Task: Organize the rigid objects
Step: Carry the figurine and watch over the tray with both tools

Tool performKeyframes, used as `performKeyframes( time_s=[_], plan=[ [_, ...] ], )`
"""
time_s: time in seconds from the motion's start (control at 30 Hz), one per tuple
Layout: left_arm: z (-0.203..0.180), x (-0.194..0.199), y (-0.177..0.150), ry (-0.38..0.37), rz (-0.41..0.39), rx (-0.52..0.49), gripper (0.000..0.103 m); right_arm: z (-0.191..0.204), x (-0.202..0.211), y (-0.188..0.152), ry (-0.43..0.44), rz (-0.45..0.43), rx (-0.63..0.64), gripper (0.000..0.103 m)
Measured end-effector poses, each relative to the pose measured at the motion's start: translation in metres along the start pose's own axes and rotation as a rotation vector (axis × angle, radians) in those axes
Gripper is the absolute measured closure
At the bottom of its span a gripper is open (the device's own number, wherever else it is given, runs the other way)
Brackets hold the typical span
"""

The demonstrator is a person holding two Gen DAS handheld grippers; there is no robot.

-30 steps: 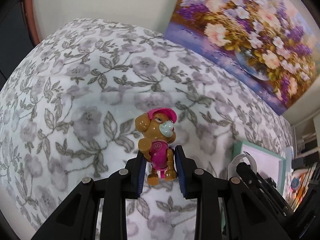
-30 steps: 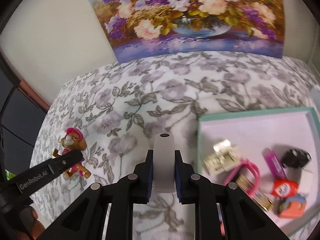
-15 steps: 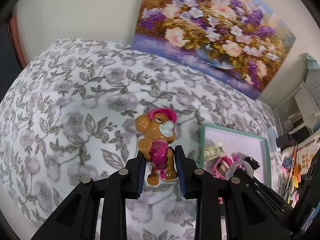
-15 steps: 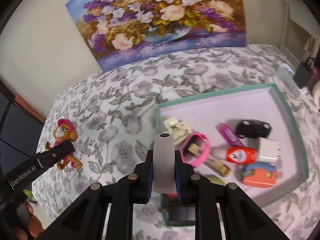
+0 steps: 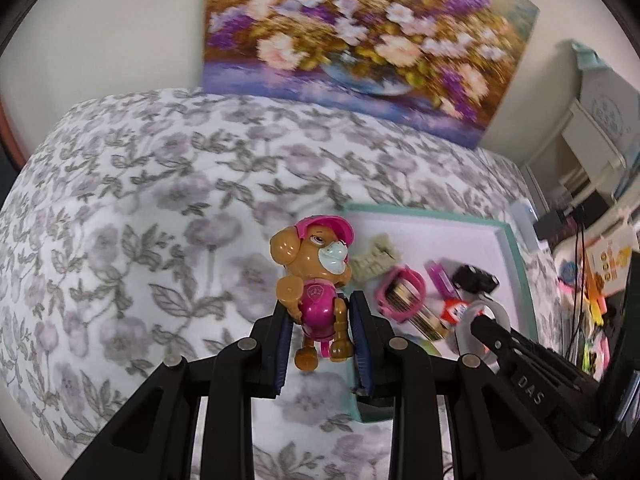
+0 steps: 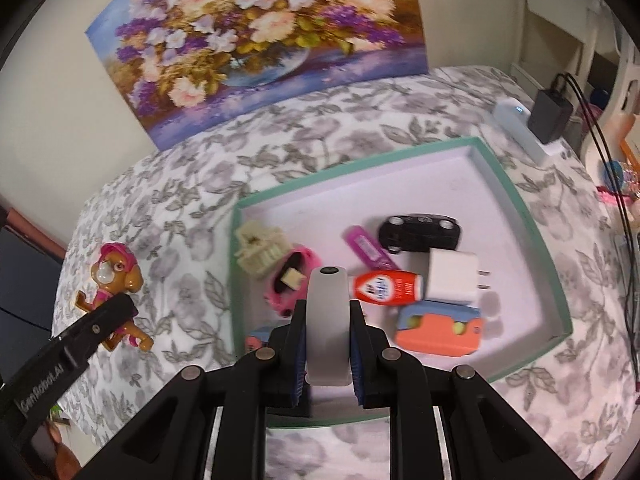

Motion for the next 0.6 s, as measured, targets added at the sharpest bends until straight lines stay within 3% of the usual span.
performKeyframes(
  time_s=[0.3, 0.6],
  plan=[
    [-0.051, -0.021, -0.023, -0.036, 0.06, -0.113, 0.073, -0.025, -0.001, -0.001, -0.022, 0.013, -0.026, 0.083],
    [-0.063, -0.031, -0.03, -0.049, 0.082, -0.135, 0.073, -0.032, -0.001, -0.001, -0.018, 0.02, -0.032, 0.083]
  ],
)
Point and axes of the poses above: each gripper's, at about its wrist camera, not at the fingertips, and x roughly against the way its jaws point, z to its left, y to its top, the point moved 8 cm from there along -x, roughly the way its jaws point, and after that the axes turned 1 degree about y, right-handed, at the moved point
